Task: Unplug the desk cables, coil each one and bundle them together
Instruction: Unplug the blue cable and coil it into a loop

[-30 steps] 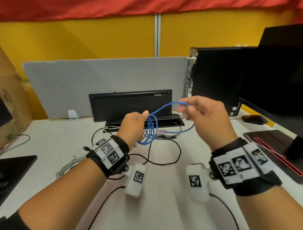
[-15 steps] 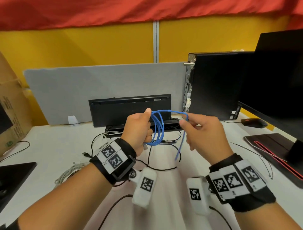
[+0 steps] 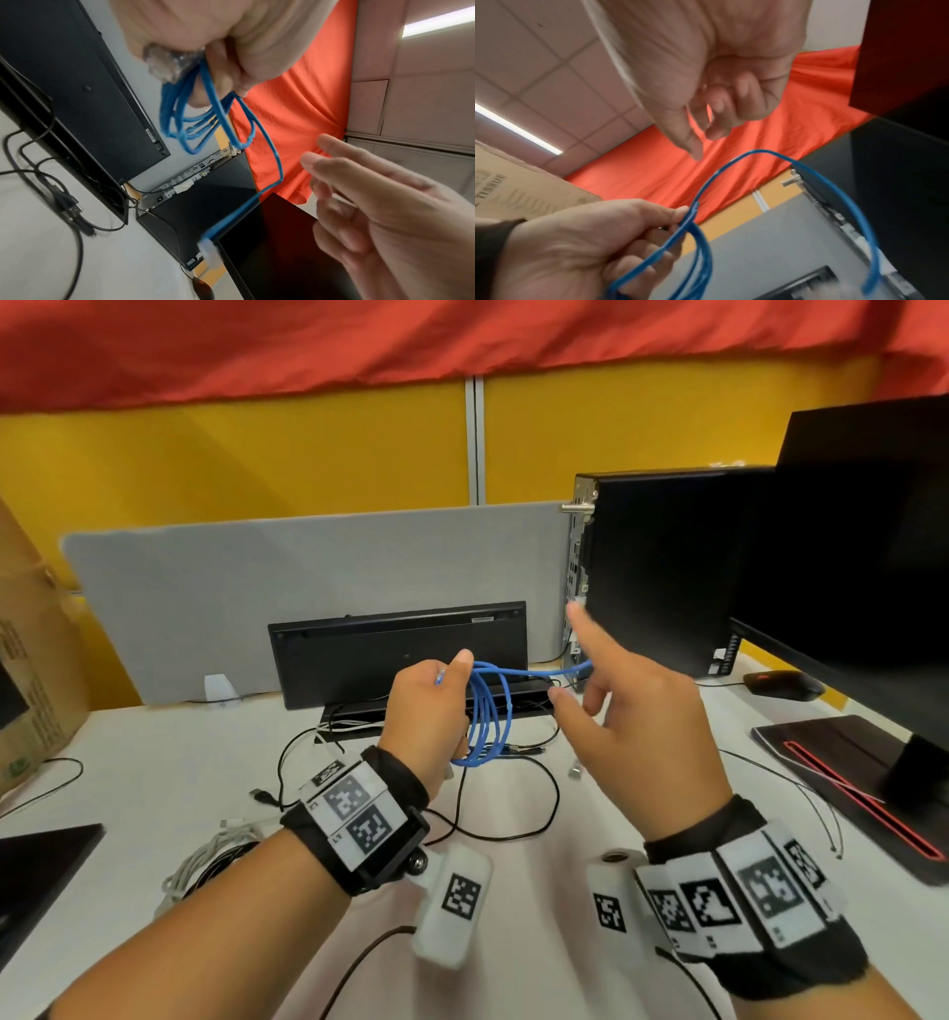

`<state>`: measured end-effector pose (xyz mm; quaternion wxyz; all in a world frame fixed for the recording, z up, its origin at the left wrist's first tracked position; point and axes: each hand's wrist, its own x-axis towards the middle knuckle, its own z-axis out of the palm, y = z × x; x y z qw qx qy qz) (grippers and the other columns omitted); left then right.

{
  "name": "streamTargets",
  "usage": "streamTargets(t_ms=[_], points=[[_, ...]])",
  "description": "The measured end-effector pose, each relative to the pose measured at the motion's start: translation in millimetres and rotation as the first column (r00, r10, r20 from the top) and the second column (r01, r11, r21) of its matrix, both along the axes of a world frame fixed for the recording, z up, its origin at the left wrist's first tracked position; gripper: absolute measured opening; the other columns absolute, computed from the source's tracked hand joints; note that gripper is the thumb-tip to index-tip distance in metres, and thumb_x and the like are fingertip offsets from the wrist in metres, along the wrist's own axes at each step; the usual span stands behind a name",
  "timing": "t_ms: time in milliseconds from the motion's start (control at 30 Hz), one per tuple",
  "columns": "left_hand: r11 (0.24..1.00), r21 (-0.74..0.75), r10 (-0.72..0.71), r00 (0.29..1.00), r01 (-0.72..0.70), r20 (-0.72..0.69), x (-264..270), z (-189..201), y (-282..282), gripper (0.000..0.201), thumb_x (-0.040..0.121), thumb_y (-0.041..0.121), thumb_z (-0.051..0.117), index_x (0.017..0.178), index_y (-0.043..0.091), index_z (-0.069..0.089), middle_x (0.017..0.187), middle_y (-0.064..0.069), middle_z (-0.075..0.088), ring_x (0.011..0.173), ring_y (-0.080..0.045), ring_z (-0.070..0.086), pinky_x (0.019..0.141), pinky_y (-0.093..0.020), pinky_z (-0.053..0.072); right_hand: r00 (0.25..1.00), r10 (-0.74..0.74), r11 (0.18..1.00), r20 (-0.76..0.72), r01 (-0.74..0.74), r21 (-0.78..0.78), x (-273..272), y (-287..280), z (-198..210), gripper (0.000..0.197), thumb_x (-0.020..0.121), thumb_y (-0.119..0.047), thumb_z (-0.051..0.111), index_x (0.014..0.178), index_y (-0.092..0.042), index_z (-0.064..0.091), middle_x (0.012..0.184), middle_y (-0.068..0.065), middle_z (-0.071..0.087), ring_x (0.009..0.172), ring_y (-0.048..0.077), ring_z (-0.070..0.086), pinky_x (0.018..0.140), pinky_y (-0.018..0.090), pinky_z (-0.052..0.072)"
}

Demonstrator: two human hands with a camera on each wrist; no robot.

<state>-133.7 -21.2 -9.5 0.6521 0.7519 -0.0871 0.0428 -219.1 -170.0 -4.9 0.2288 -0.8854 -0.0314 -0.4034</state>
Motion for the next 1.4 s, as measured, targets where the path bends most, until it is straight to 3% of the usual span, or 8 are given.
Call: streamTargets(t_ms=[233, 400, 633, 833, 1067, 1200, 1300, 1400], points=[[0.989, -0.102, -0.111, 0.993, 0.106, -0.047, -7.5, 2.7, -3.5, 0.026, 0.101, 0.032, 0.047, 0.084, 0.012, 0.047, 0.059, -0.002, 0.028, 0.044, -0.013, 0.024, 0.041, -0.023, 0.026, 0.999, -0.046, 0.994, 0.013, 0.047, -0.103, 13.8, 1.2, -4.2, 0.015, 0.091, -0.014, 0.064, 0.095, -0.005, 0.076, 0.076, 0.011, 0.065, 0.066, 0.028, 0.062, 0.063, 0.036, 0.053], [0.904, -0.323, -0.333, 0.935, 0.280, -0.123, -15.3, 3.7, -4.1, 0.035, 0.102, 0.030, 0.047, 0.070, 0.016, 0.041, 0.055, 0.004, 0.023, 0.044, -0.010, 0.016, 0.038, -0.019, 0.019, 0.999, 0.038, 0.989, -0.020, -0.035, 0.143, 27.7, -5.1, -18.4, 0.014, 0.088, -0.012, 0.066, 0.092, -0.014, 0.078, 0.076, 0.000, 0.073, 0.063, 0.009, 0.061, 0.067, 0.012, 0.047], [0.849, -0.413, -0.410, 0.904, 0.330, -0.120, -18.3, 0.5, -9.9, 0.055, 0.102, 0.031, 0.045, 0.050, 0.023, 0.062, 0.049, 0.006, 0.027, 0.037, -0.006, 0.020, 0.033, -0.015, 0.020, 0.772, 0.633, 0.188, 0.049, -0.214, 0.959, 28.1, 7.3, -21.9, 0.025, 0.096, -0.019, 0.052, 0.103, -0.005, 0.072, 0.097, 0.015, 0.074, 0.091, 0.032, 0.072, 0.080, 0.038, 0.059], [0.835, -0.444, -0.403, 0.911, 0.325, -0.091, -13.2, -0.9, -10.7, 0.042, 0.101, 0.033, 0.046, 0.062, 0.019, 0.052, 0.050, 0.005, 0.025, 0.039, -0.007, 0.018, 0.035, -0.016, 0.018, 0.836, 0.549, 0.531, 0.011, -0.360, 0.767, 25.1, 11.7, -22.7, 0.018, 0.091, -0.011, 0.063, 0.103, -0.021, 0.072, 0.090, 0.004, 0.075, 0.083, 0.017, 0.071, 0.074, 0.026, 0.057], [0.845, -0.395, -0.421, 0.904, 0.361, -0.074, -7.7, -7.9, -14.5, 0.031, 0.100, 0.037, 0.047, 0.085, 0.010, 0.054, 0.057, 0.002, 0.030, 0.046, -0.008, 0.027, 0.042, -0.020, 0.037, 0.906, 0.393, 0.473, 0.157, -0.345, 0.811, 26.5, 17.2, -20.0, 0.030, 0.089, 0.000, 0.062, 0.111, -0.020, 0.060, 0.078, 0.001, 0.074, 0.067, 0.006, 0.067, 0.065, 0.019, 0.053], [0.853, -0.355, -0.428, 0.902, 0.382, -0.057, -4.3, -9.5, -14.7, 0.031, 0.099, 0.036, 0.048, 0.085, 0.009, 0.054, 0.060, -0.001, 0.030, 0.045, -0.008, 0.027, 0.042, -0.020, 0.036, 0.831, 0.488, 0.085, 0.267, -0.350, 0.933, 27.2, 18.1, -19.4, 0.034, 0.091, 0.005, 0.055, 0.116, -0.019, 0.054, 0.085, 0.010, 0.071, 0.074, 0.022, 0.063, 0.077, 0.050, 0.055], [0.840, -0.346, -0.466, 0.882, 0.418, -0.067, -0.7, -8.1, -14.7, 0.032, 0.099, 0.036, 0.048, 0.087, 0.007, 0.053, 0.061, -0.005, 0.034, 0.043, -0.007, 0.029, 0.039, -0.018, 0.034, 0.708, 0.555, -0.297, 0.436, -0.322, 0.899, 27.6, 19.3, -16.2, 0.027, 0.095, 0.003, 0.045, 0.118, -0.011, 0.049, 0.077, 0.007, 0.066, 0.059, 0.016, 0.063, 0.063, 0.041, 0.050], [0.838, -0.307, -0.491, 0.869, 0.451, -0.066, 1.1, -9.2, -14.0, 0.033, 0.101, 0.035, 0.046, 0.097, 0.004, 0.056, 0.066, -0.014, 0.051, 0.041, -0.009, 0.039, 0.038, -0.017, 0.035, 0.662, 0.626, -0.321, 0.412, -0.263, 0.910, 28.3, 22.9, -12.3, 0.038, 0.090, 0.007, 0.044, 0.126, -0.006, 0.046, 0.073, 0.010, 0.059, 0.052, 0.018, 0.057, 0.056, 0.037, 0.046]])
